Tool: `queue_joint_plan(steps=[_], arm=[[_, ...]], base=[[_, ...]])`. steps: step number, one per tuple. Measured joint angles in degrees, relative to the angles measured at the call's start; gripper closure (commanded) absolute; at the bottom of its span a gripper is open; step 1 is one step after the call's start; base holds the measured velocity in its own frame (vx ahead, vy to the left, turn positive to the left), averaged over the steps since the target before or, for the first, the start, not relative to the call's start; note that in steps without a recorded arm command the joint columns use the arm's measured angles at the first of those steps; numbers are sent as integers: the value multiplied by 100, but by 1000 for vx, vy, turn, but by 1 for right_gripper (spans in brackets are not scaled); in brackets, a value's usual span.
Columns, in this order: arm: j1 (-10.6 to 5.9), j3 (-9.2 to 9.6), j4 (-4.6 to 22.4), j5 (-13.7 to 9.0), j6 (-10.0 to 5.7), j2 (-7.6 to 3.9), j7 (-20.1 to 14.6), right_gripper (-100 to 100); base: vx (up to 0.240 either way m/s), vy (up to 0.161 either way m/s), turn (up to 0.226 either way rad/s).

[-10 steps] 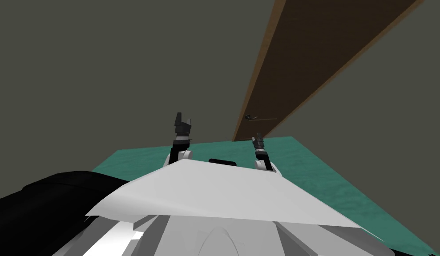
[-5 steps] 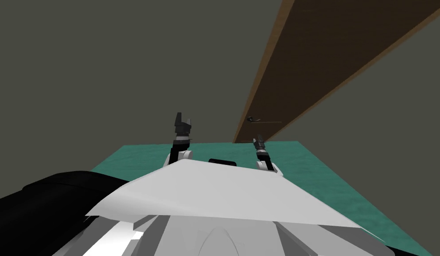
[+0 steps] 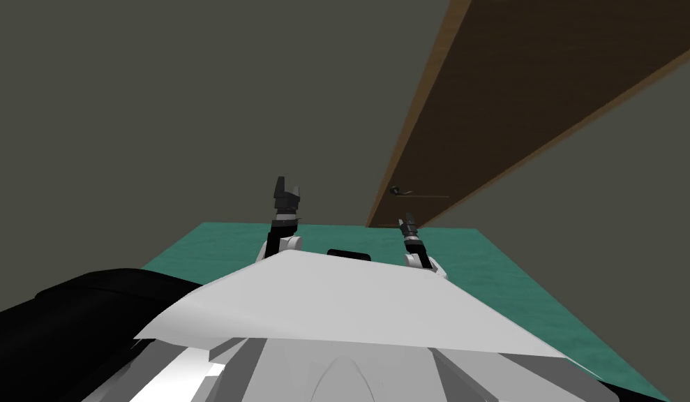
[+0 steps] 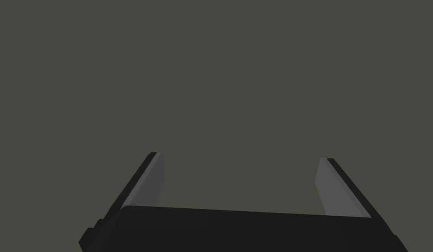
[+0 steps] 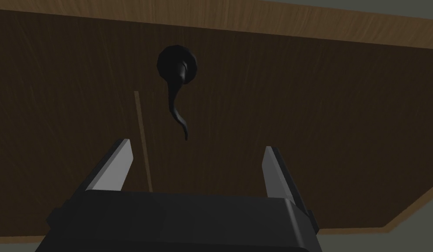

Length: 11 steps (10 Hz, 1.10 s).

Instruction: Pull the door open

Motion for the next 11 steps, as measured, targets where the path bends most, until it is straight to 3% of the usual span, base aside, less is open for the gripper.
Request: queue_joint_plan(steps=[3, 11], arm=[[-162, 42, 426, -52, -138, -126, -55, -100], [-447, 130, 1255, -176, -387, -402, -150, -100]], base=[[62, -75, 94], [62, -72, 90]])
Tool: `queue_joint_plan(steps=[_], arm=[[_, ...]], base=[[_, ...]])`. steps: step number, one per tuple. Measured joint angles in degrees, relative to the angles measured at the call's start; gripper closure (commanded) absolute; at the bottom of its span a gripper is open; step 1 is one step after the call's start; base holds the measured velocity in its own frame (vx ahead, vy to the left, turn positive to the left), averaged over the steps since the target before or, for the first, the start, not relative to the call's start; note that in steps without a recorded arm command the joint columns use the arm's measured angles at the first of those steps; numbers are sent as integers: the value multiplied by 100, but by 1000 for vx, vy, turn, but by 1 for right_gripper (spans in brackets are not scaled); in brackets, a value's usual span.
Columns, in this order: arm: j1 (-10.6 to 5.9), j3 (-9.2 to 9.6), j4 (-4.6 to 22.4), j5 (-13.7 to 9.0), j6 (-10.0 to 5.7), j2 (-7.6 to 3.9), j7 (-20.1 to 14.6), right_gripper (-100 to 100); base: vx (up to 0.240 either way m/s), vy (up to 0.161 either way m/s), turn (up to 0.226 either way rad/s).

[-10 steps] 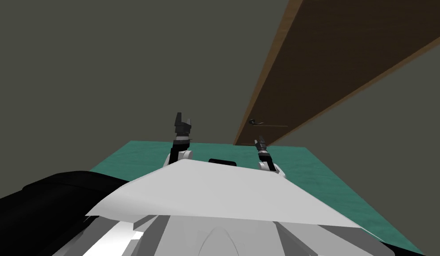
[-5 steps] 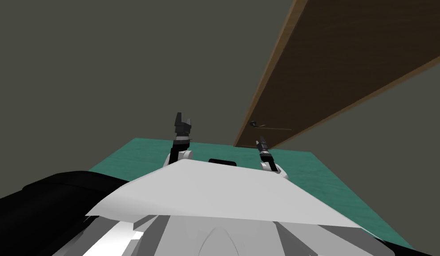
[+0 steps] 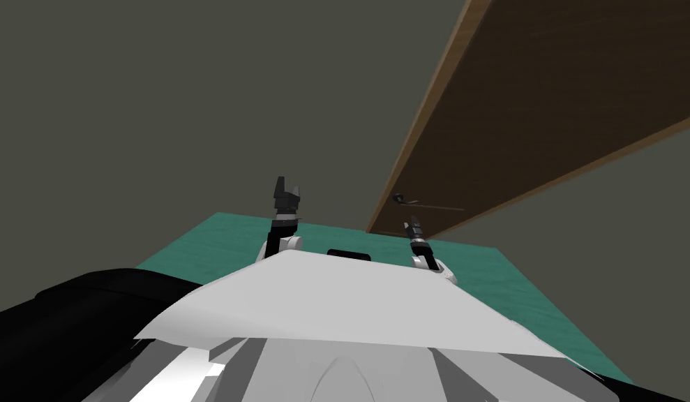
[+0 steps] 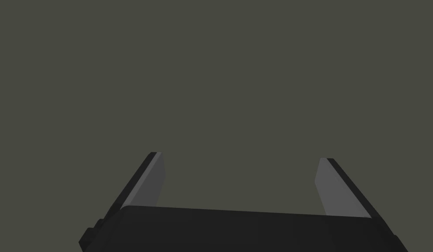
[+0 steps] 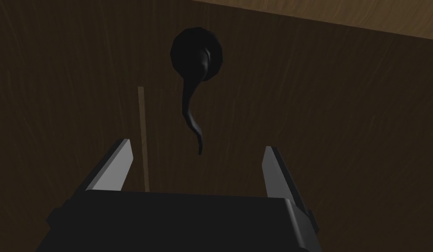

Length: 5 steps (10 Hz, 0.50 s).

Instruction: Pull the door open

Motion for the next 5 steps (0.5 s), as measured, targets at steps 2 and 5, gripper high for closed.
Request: queue_joint_plan(steps=[2, 5], arm=[[-100, 24, 238, -23, -70, -51, -23, -100], [-189, 47, 464, -56, -137, -125, -53, -100]], base=[[49, -73, 77], [82, -54, 54]])
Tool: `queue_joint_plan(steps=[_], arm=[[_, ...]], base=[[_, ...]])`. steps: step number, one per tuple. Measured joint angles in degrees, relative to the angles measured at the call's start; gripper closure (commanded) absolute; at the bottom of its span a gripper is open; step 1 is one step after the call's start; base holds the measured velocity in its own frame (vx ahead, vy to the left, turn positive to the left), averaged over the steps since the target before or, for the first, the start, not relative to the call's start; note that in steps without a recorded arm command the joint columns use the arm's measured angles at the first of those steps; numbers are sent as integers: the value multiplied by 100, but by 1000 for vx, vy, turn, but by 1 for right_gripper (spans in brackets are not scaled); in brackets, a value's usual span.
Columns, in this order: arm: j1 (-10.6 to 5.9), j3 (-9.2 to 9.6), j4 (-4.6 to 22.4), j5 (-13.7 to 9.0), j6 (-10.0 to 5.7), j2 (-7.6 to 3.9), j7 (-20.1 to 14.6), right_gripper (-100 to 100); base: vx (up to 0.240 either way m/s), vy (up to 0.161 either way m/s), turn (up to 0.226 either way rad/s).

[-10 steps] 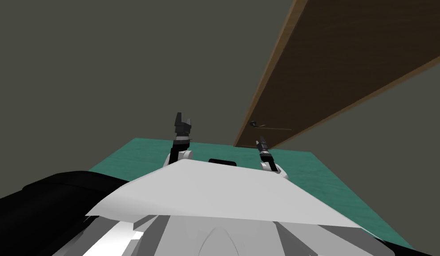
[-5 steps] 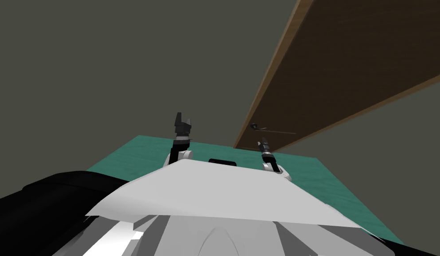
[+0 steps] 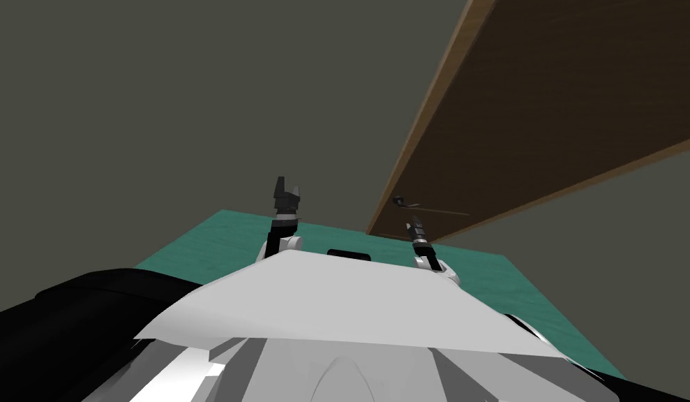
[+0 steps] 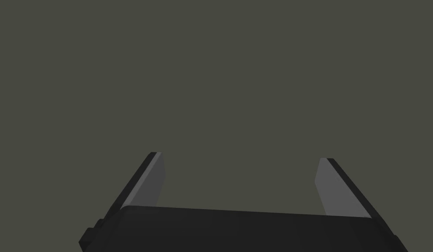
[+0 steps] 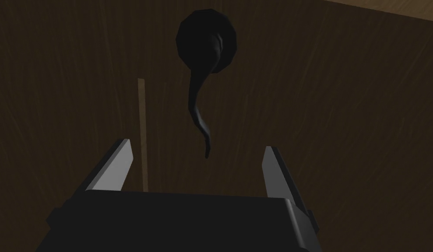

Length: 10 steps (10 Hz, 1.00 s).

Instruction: Pull the door open

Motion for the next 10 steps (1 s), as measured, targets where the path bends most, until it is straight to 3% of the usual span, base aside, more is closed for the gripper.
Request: queue_joint_plan(steps=[7, 8, 10], arm=[[-153, -197, 232, -34, 44, 82, 77, -100], [-158, -200, 237, -35, 42, 82, 78, 100], [-159, -204, 234, -40, 49, 80, 70, 100]], base=[[176, -35, 67], [-8, 2, -11], [-26, 5, -2]])
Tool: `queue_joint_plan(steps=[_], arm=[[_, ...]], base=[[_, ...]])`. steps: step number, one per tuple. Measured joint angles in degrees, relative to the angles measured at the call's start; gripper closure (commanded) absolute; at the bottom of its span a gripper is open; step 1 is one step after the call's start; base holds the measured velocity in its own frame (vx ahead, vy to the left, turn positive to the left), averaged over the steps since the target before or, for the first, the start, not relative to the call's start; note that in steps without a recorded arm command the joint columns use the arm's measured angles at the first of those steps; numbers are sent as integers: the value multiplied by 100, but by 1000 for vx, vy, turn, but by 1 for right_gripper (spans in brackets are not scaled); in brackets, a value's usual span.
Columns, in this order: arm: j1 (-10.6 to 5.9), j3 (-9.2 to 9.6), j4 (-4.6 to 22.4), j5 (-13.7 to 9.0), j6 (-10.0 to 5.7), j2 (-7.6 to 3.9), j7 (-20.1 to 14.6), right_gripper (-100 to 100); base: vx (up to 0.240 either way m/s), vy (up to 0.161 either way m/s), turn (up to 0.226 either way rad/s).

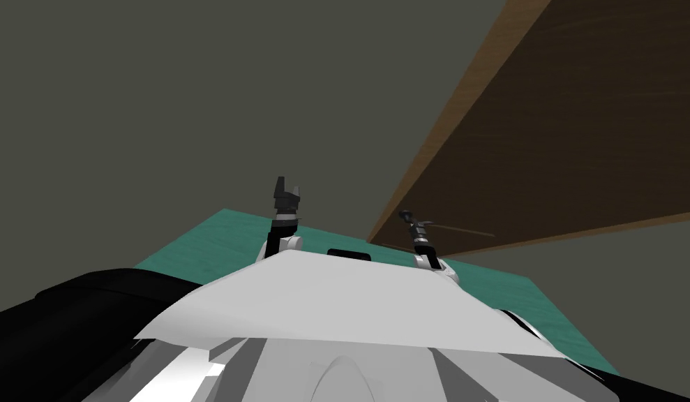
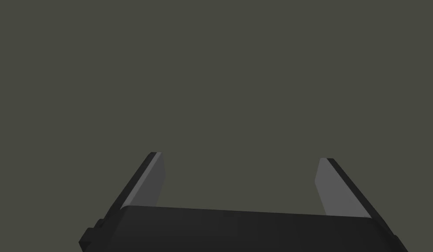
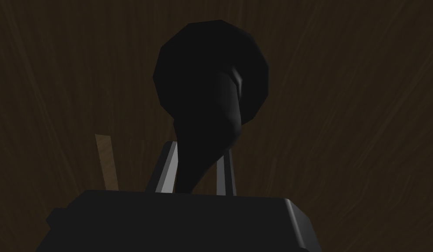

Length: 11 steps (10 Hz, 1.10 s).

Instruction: Pull the door open

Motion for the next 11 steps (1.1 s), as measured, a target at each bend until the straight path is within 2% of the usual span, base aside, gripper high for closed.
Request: queue_joint_plan(steps=[4, 8, 11], arm=[[16, 8, 11, 5, 12, 5, 3, 100], [212, 214, -108, 39, -198, -206, -196, 100], [395, 448, -114, 90, -468, -387, -408, 100]], base=[[-33, -9, 32], [-193, -84, 124], [-197, -71, 124]])
